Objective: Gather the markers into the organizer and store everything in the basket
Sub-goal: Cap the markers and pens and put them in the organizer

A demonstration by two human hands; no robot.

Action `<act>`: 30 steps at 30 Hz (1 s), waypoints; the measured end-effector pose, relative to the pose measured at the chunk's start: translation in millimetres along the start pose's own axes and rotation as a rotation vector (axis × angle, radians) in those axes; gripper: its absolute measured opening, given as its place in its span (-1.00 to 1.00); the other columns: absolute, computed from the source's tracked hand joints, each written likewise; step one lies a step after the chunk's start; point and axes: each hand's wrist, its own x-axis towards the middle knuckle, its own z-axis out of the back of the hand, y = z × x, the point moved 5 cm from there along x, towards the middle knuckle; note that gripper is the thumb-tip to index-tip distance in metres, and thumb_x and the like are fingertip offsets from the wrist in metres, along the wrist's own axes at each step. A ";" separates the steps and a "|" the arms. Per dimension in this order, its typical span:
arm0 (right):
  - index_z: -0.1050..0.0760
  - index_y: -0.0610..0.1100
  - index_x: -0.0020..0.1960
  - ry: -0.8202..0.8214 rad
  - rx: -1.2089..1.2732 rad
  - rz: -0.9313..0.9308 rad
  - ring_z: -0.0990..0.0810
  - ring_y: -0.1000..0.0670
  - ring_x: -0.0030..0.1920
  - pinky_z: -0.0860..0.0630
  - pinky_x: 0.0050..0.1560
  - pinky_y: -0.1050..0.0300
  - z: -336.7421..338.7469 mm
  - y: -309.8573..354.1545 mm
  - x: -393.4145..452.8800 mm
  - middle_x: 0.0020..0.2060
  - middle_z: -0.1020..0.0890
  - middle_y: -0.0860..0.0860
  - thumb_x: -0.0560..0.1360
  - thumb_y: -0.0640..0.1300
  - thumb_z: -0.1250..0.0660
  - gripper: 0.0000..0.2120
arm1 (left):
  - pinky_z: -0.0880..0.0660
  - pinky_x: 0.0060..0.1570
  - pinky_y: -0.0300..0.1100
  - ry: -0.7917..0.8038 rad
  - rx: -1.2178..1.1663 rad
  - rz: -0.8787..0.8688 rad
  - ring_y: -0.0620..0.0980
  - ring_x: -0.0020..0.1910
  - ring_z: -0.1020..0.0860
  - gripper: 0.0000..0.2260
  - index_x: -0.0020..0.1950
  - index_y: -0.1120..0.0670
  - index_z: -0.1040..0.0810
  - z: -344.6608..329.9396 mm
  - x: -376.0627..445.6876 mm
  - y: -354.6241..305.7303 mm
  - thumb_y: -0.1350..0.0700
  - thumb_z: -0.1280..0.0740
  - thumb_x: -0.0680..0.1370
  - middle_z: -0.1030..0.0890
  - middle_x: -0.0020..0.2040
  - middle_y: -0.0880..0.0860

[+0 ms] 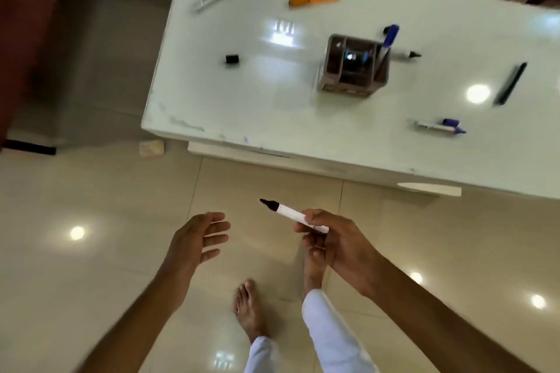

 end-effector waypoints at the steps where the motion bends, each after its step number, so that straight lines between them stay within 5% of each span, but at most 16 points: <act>1: -0.63 -0.18 0.07 -0.009 0.001 0.022 -0.58 -0.02 -0.30 -0.43 -0.34 0.19 -3.5 10.6 -6.5 -0.05 -0.71 -0.18 0.56 -0.21 -0.33 -0.86 | -0.53 0.15 0.04 -0.007 -0.001 -0.021 0.15 0.16 -0.67 -0.71 0.21 0.10 -0.66 1.0 -3.2 -13.4 0.03 -0.19 0.72 -0.73 0.14 0.12; 8: -0.62 -0.23 0.15 -0.025 0.030 0.089 -0.57 0.00 -0.32 -0.43 -0.34 0.19 -33.2 87.0 -22.6 -0.06 -0.73 -0.17 0.54 -0.22 -0.36 -0.78 | -0.56 0.02 -0.02 -0.023 0.012 -0.094 0.13 0.13 -0.68 -0.71 0.22 0.11 -0.65 -0.7 1.2 -105.3 0.04 -0.18 0.73 -0.75 0.09 0.08; 15: -0.63 -0.20 0.13 -0.052 0.040 0.162 -0.57 -0.01 -0.30 -0.44 -0.21 0.10 -43.3 162.7 0.8 -0.04 -0.72 -0.18 0.55 -0.20 -0.37 -0.82 | -0.55 0.13 0.01 -0.040 0.094 -0.282 0.10 0.09 -0.69 -0.82 0.17 0.05 -0.67 -29.3 46.3 -184.0 0.04 -0.31 0.68 -0.74 0.08 0.02; 21: -0.65 -0.19 0.12 -0.199 0.083 0.194 -0.58 0.01 -0.29 -0.47 -0.20 0.11 -43.4 199.7 40.2 -0.06 -0.75 -0.15 0.55 -0.16 -0.38 -0.82 | -0.58 0.12 0.02 -0.134 0.446 -0.454 0.00 -0.02 -0.66 -0.82 0.16 -0.11 -0.64 -43.3 112.7 -251.4 0.09 -0.41 0.58 -0.63 0.18 -0.06; 26: -0.65 -0.20 0.12 -0.248 0.143 0.217 -0.58 0.01 -0.27 -0.47 -0.20 0.12 -51.3 225.8 54.8 -0.08 -0.74 -0.14 0.55 -0.15 -0.39 -0.80 | -0.51 0.01 -0.18 -0.051 0.742 -0.761 -0.01 -0.06 -0.63 -0.57 0.40 -0.01 -0.49 -61.4 148.3 -290.0 0.13 -0.49 0.56 -0.49 0.28 0.04; 30: -0.64 -0.22 0.12 -0.283 0.148 0.240 -0.58 0.02 -0.27 -0.48 -0.18 0.11 -55.6 239.3 63.4 -0.09 -0.74 -0.14 0.54 -0.14 -0.39 -0.79 | -0.58 0.08 -0.03 -0.024 1.036 -0.934 0.03 0.17 -0.55 -0.57 0.44 -0.04 -0.49 -74.2 176.1 -313.2 0.16 -0.44 0.59 -0.43 0.41 0.03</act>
